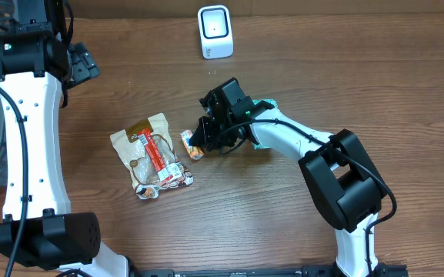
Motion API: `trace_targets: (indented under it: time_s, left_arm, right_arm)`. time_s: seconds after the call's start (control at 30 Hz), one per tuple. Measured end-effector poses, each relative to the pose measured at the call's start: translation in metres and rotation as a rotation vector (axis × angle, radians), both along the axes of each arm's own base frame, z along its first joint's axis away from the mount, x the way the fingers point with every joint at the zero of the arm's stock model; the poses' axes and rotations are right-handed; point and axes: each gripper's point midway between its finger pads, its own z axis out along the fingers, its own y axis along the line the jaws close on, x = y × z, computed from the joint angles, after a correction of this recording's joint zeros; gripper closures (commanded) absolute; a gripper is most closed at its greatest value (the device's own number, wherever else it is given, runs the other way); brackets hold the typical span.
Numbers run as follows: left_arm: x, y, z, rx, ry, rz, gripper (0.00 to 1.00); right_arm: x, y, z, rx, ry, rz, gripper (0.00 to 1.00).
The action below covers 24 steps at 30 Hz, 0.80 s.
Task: Scan the item barcode
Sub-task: 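Lower the Kleenex pack onto the table and open the right gripper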
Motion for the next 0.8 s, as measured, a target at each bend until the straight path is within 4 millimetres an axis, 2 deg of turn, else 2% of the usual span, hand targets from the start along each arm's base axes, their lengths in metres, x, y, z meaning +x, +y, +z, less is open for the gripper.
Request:
trace_targets:
  time_s: [0.4, 0.6, 0.8]
  left_arm:
    - [0.000, 0.000, 0.000, 0.000, 0.000, 0.000, 0.00]
    - [0.000, 0.000, 0.000, 0.000, 0.000, 0.000, 0.00]
    - [0.000, 0.000, 0.000, 0.000, 0.000, 0.000, 0.00]
  right_arm:
    - [0.003, -0.004, -0.003, 0.010, -0.006, -0.006, 0.89]
    - [0.010, -0.014, -0.002, 0.020, 0.009, -0.026, 0.76]
    - [0.009, -0.018, -0.004, 0.020, 0.021, -0.028, 0.63]
